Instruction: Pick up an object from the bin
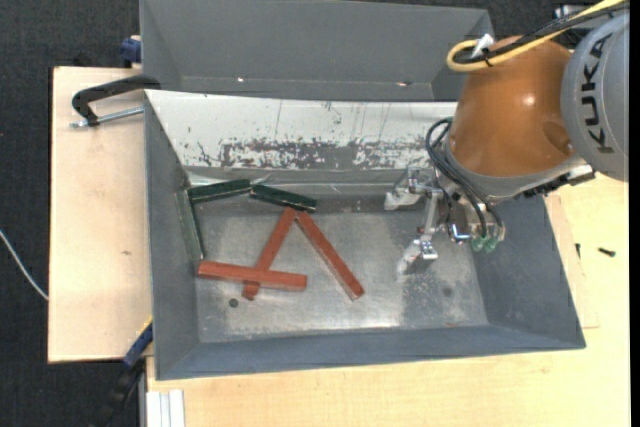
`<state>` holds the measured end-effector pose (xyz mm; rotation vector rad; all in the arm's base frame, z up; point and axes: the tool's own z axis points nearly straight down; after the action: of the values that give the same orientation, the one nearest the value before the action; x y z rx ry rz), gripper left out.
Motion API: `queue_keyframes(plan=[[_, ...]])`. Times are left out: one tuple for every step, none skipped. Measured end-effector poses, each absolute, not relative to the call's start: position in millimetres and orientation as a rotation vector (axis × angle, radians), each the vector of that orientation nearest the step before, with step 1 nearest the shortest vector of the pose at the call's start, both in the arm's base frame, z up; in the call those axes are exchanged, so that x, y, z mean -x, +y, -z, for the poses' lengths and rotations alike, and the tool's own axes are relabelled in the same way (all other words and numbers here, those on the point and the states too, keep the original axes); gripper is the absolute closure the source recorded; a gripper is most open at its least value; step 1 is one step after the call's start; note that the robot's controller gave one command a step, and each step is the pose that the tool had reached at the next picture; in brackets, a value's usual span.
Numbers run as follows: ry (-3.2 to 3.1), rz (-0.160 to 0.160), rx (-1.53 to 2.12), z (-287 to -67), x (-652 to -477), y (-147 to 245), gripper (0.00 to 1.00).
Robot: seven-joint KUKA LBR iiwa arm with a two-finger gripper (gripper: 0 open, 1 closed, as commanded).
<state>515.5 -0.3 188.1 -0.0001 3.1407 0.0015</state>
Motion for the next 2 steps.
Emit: queue_keyframes(plan=[[3.141,-0.002,0.000,-188.1,-515.5,-0.3,0.00],[3.133,0.000,0.099,-148.7,-522.5,18.6,0.00]])
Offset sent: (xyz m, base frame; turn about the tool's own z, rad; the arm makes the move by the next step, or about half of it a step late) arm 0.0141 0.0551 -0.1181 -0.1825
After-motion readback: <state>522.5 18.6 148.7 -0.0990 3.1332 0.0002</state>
